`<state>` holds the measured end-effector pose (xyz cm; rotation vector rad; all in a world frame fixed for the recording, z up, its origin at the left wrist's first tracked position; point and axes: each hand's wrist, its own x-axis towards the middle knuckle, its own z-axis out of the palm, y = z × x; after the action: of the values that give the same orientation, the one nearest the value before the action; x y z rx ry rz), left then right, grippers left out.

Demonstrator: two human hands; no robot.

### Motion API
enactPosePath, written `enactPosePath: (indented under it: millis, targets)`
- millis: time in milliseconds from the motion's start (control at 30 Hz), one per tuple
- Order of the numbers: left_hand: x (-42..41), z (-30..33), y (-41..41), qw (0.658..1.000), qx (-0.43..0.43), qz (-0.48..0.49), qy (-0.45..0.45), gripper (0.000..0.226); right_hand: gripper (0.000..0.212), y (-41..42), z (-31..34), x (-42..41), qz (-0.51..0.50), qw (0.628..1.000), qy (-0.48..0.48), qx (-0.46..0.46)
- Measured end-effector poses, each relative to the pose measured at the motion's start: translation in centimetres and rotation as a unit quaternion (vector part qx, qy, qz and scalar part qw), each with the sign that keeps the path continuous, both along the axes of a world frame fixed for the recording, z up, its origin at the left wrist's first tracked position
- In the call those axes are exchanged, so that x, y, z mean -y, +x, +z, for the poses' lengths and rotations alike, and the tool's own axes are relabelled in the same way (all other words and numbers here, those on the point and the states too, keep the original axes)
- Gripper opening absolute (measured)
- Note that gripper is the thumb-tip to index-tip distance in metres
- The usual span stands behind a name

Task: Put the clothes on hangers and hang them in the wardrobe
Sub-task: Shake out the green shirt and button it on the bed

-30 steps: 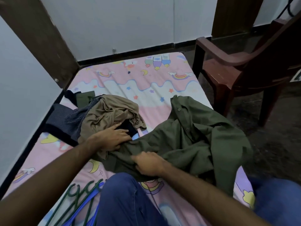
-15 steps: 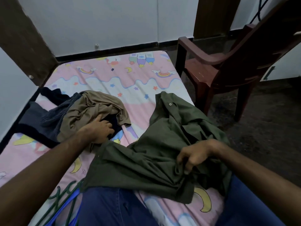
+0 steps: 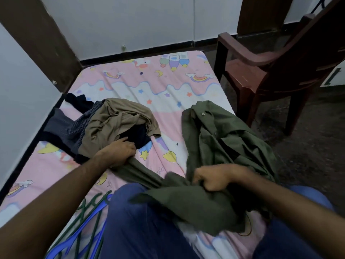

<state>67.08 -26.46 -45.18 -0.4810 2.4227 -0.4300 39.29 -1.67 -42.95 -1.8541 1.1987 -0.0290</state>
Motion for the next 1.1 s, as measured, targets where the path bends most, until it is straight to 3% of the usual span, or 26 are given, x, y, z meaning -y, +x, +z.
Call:
enactPosePath:
  millis: [100, 167, 233, 300, 367, 433, 500, 567, 600, 633, 667, 733, 800, 833, 900, 1033, 1100]
  targets:
    - [-0.4, -0.3, -0.9, 1.0, -0.006, 0.013, -0.016, 0.038, 0.045, -3.9, 0.1, -3.1, 0.007, 0.992, 0.123, -0.037]
    - [-0.8, -0.3, -2.3, 0.999, -0.017, 0.032, -0.007, 0.03, 0.051, -5.2, -0.5, -4.6, 0.02, 0.986, 0.154, -0.058]
    - [-1.6, -0.3, -4.4, 0.993, -0.069, 0.081, 0.053, 0.027, 0.061, -6.2, -0.4, -4.7, -0.001, 0.985, 0.169, 0.028]
    - [-2.3, -0.2, -7.1, 0.954, -0.181, 0.159, 0.18, 0.032, 0.063, -7.3, 0.5, -3.8, -0.101, 0.967, 0.161, 0.171]
    - [-3.7, 0.0, -9.7, 0.894, -0.28, 0.2, 0.286, 0.03, 0.051, -8.4, 0.9, -2.0, -0.247, 0.944, 0.018, 0.22]
    - [-5.6, 0.1, -12.2, 0.863, -0.308, 0.211, 0.34, 0.034, 0.052, -9.0, 0.1, -0.2, -0.374, 0.907, -0.18, 0.074]
    - [-7.5, -0.3, -14.6, 0.829, -0.311, 0.254, 0.389, 0.05, 0.084, -8.8, -1.7, 0.6, -0.412, 0.875, -0.21, -0.145]
    - [-9.0, -1.1, -16.4, 0.744, -0.357, 0.334, 0.456, 0.057, 0.108, -8.6, -3.5, 1.0, -0.434, 0.866, -0.15, -0.2]
    - [-9.7, -1.3, -17.1, 0.679, -0.392, 0.384, 0.488, 0.06, 0.11, -8.7, -4.2, 1.2, -0.452, 0.862, -0.133, -0.187]
    - [-10.1, -1.6, -17.9, 0.614, -0.429, 0.429, 0.505, 0.067, 0.101, -8.9, -4.8, 1.5, -0.464, 0.861, -0.126, -0.168]
    - [-10.5, -1.7, -18.6, 0.552, -0.466, 0.463, 0.513, 0.075, 0.078, -9.1, -4.9, 1.8, -0.471, 0.862, -0.126, -0.139]
    - [-11.4, -1.9, -20.0, 0.439, -0.522, 0.509, 0.525, 0.088, 0.017, -9.0, -4.1, 1.9, -0.49, 0.864, -0.118, -0.017]
    - [-12.4, -2.0, -20.7, 0.362, -0.552, 0.527, 0.536, 0.098, 0.022, -8.7, -2.1, 1.6, -0.512, 0.83, -0.071, 0.21]
    - [-13.0, -2.2, -20.8, 0.356, -0.55, 0.527, 0.541, 0.1, 0.025, -8.8, -1.0, 1.2, -0.52, 0.793, -0.049, 0.312]
    - [-14.5, -2.7, -20.5, 0.4, -0.533, 0.523, 0.532, 0.094, 0.03, -10.1, 0.8, 0.3, -0.537, 0.725, -0.023, 0.43]
    - [-15.5, -2.5, -20.8, 0.519, -0.448, 0.486, 0.542, 0.032, 0.033, -12.7, 2.0, -1.9, -0.553, 0.655, 0.018, 0.515]
    - [-16.1, -2.1, -21.4, 0.579, -0.407, 0.432, 0.559, 0.021, 0.032, -13.3, 1.6, -2.8, -0.57, 0.64, 0.022, 0.514]
